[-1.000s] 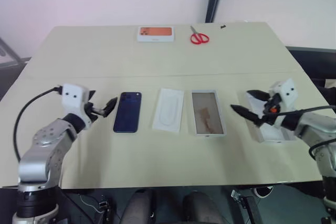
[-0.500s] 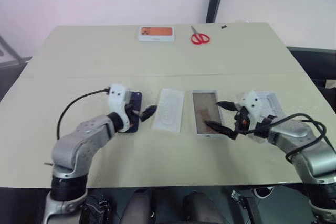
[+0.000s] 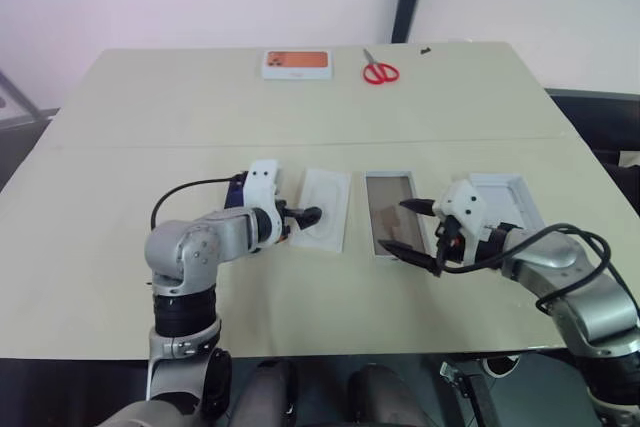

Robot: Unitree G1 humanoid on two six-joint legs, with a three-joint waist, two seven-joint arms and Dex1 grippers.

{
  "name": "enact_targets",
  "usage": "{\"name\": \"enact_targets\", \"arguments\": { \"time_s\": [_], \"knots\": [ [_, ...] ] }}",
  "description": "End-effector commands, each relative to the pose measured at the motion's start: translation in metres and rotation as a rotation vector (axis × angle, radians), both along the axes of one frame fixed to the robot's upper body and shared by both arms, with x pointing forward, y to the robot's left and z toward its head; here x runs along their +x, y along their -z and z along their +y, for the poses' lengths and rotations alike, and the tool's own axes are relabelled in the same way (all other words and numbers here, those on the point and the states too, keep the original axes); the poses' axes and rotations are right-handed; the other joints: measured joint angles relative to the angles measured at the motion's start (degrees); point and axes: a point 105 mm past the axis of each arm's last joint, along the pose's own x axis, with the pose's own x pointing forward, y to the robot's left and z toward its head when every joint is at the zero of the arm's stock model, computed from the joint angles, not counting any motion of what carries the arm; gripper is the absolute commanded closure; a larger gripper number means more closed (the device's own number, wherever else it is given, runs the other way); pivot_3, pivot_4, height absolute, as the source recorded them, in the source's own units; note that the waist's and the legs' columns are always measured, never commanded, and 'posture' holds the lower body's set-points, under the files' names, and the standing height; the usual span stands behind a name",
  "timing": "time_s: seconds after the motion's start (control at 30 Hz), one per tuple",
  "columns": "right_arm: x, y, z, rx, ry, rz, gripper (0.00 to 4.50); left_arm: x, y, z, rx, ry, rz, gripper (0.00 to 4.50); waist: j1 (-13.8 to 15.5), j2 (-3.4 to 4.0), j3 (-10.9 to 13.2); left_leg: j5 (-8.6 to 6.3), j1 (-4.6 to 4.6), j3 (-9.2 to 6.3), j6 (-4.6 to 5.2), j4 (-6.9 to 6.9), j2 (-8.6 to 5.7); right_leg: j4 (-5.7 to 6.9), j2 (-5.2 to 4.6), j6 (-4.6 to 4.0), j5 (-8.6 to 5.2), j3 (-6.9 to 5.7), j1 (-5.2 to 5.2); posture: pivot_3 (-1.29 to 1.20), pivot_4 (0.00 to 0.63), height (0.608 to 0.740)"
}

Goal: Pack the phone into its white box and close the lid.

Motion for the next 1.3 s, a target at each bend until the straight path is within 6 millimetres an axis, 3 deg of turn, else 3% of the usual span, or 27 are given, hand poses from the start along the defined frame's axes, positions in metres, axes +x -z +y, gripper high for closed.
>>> {"name": "enact_targets", "arguments": {
  "time_s": [0.03,0.27,0.3,0.37,0.6,0.83,1.07,1.27,1.3],
  "knots": [
    [-0.005,-0.012,0.005,0.005,-0.017,-0.062,0.01,0.001,-0.005,-0.005,-0.041,0.024,0.021,0.02,0.03,0.00,0.00,0.00,0.00,0.00,0.00,0.01,0.00,0.00,0.00,0.00,0.00,0.00,0.00,0.00,0.150,0.740],
    [-0.005,-0.012,0.007,0.010,-0.008,-0.073,0.01,0.004,-0.004,-0.019,-0.120,0.049,0.080,0.02,0.47,-0.01,0.00,0.02,0.00,0.00,-0.03,0.02,-0.01,0.00,0.00,0.01,0.00,0.00,0.01,0.00,0.150,0.740],
    [-0.005,-0.012,0.007,0.010,-0.007,-0.075,0.00,0.005,-0.005,-0.020,-0.130,0.047,0.082,0.26,0.64,-0.01,0.00,0.02,0.00,0.00,-0.04,0.02,-0.01,0.00,0.00,0.01,0.00,0.00,0.01,0.00,0.150,0.740],
    [-0.004,-0.013,0.007,0.010,-0.005,-0.078,0.00,0.006,-0.006,-0.019,-0.153,0.034,0.083,0.83,0.88,-0.01,0.01,0.03,0.00,0.00,-0.05,0.02,0.00,0.00,0.00,0.01,0.00,0.00,0.00,0.00,0.150,0.740],
    [-0.005,-0.015,0.009,0.000,-0.022,-0.081,0.00,0.006,-0.006,-0.016,-0.183,0.023,0.089,4.28,1.05,-0.06,0.03,0.04,0.00,0.00,-0.07,0.02,0.00,0.00,0.00,0.01,0.00,0.00,0.00,0.00,0.150,0.740],
    [-0.013,-0.016,0.007,-0.112,-0.115,-0.069,0.00,0.006,-0.018,-0.009,-0.327,0.018,0.071,4.40,1.04,-0.07,0.04,0.04,0.00,0.00,-0.08,0.02,-0.01,0.00,0.00,0.01,0.00,0.00,0.00,0.00,0.150,0.740],
    [-0.020,-0.001,0.006,-0.296,-0.269,-0.033,0.00,0.008,-0.025,-0.002,-0.483,0.007,0.080,4.40,1.05,-0.17,0.10,0.06,0.00,-0.02,-0.11,0.02,0.00,0.00,0.01,0.01,0.00,-0.02,0.00,0.00,0.150,0.740],
    [-0.005,0.017,-0.004,-0.394,-0.269,-0.014,0.00,0.006,-0.027,-0.006,-0.505,0.030,0.080,4.40,1.10,-0.32,0.18,0.06,0.00,-0.03,-0.12,0.05,0.00,-0.01,0.01,0.01,0.00,-0.02,0.01,0.00,0.150,0.740],
    [-0.004,0.019,-0.005,-0.409,-0.273,-0.015,0.25,0.006,-0.027,-0.006,-0.509,0.029,0.080,4.46,1.09,-0.32,0.19,0.06,0.00,-0.03,-0.12,0.05,0.00,-0.01,0.01,0.01,0.00,-0.02,0.01,0.00,0.150,0.740]
  ]
}}
